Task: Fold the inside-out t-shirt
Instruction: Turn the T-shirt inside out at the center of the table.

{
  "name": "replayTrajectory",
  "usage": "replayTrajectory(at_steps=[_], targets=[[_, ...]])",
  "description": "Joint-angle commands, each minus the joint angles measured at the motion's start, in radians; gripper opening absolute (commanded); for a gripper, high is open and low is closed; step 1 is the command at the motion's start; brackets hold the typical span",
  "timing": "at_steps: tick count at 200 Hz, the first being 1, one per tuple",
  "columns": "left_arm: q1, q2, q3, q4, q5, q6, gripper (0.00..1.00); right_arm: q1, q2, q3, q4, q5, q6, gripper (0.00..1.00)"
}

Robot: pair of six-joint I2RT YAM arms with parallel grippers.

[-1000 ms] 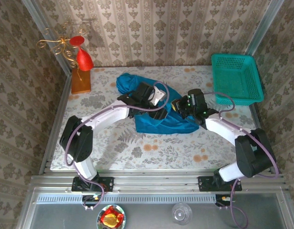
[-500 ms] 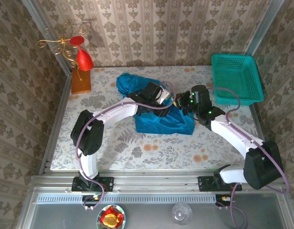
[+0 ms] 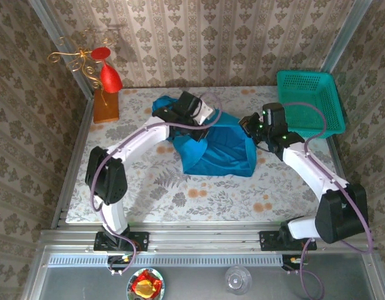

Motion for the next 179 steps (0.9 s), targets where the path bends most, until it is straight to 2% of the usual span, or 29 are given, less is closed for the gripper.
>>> replayTrajectory(at_steps=[1,34,54,77,98,126,136,152,179], targets=[[0.016,-0.05,0.092,-0.176,0.025,0.054,0.0,-0.007,0.066,0.034,-0.074,-0.062,-0.208,0.07],[0.017,-0.024,0.174,-0.292,0.048,0.074,0.0,0.026,0.038,-0.002,-0.123,-0.123,-0.321,0.25],[0.018,-0.021,0.176,-0.312,0.051,0.076,0.0,0.078,-0.042,-0.023,-0.188,-0.068,-0.408,0.34],[0.021,-0.022,0.176,-0.315,0.057,0.071,0.0,0.163,-0.114,-0.07,-0.197,-0.009,-0.508,0.38],[0.021,-0.03,0.178,-0.31,0.073,0.068,0.0,0.278,-0.143,-0.142,-0.112,0.021,-0.598,0.36],[0.02,-0.047,0.187,-0.313,0.107,0.075,0.0,0.414,-0.062,-0.211,0.051,0.105,-0.665,0.25],[0.021,-0.056,0.193,-0.318,0.108,0.076,0.0,0.433,-0.013,-0.227,0.124,0.159,-0.642,0.18],[0.018,-0.07,0.2,-0.333,0.109,0.073,0.0,0.45,0.084,-0.276,0.333,0.177,-0.633,0.1],[-0.013,-0.094,0.23,-0.381,0.102,0.091,0.0,0.46,0.234,-0.225,0.465,0.27,-0.652,0.08]])
